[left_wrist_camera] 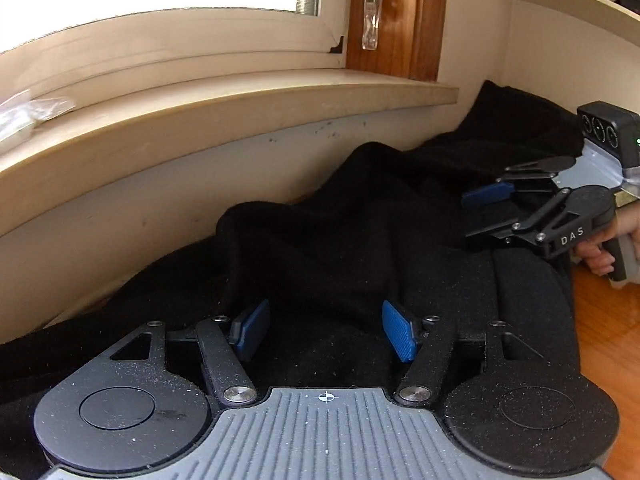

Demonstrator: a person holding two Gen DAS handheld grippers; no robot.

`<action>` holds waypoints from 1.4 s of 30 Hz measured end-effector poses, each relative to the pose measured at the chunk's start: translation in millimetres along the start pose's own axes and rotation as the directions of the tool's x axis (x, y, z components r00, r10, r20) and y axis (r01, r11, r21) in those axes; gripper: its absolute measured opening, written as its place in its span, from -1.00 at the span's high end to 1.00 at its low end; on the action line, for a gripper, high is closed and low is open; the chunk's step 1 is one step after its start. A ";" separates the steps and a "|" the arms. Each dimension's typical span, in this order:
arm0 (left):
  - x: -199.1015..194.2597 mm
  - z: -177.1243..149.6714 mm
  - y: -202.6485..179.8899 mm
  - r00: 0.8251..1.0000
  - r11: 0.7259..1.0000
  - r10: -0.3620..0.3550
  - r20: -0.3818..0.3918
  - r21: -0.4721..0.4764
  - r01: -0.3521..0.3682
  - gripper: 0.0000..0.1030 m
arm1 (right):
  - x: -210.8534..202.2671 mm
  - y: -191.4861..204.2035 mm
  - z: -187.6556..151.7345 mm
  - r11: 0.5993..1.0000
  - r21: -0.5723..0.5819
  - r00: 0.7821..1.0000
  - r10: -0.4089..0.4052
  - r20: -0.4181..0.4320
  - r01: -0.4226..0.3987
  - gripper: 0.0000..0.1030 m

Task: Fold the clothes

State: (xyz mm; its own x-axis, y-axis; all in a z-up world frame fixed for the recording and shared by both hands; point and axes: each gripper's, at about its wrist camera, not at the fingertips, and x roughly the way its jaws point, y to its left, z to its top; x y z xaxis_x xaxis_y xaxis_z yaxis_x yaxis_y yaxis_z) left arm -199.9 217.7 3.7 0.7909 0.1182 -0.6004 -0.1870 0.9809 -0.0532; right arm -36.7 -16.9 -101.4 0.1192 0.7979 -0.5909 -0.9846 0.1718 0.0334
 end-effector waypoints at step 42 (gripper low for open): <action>-10.8 4.1 -1.6 0.985 0.950 0.142 0.094 -0.294 -0.109 -0.54 | -259.8 -180.4 -177.9 0.870 0.119 0.878 -0.475 -0.050 0.478 -0.04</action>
State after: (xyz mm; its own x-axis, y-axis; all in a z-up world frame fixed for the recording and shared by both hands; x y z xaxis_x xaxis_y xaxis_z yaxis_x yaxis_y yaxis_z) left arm -205.8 215.5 13.6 0.8076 0.2707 -0.5239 -0.4351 0.8732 -0.2195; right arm 87.1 -358.0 -97.3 0.5664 0.5900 -0.5755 -0.7846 0.5997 -0.1573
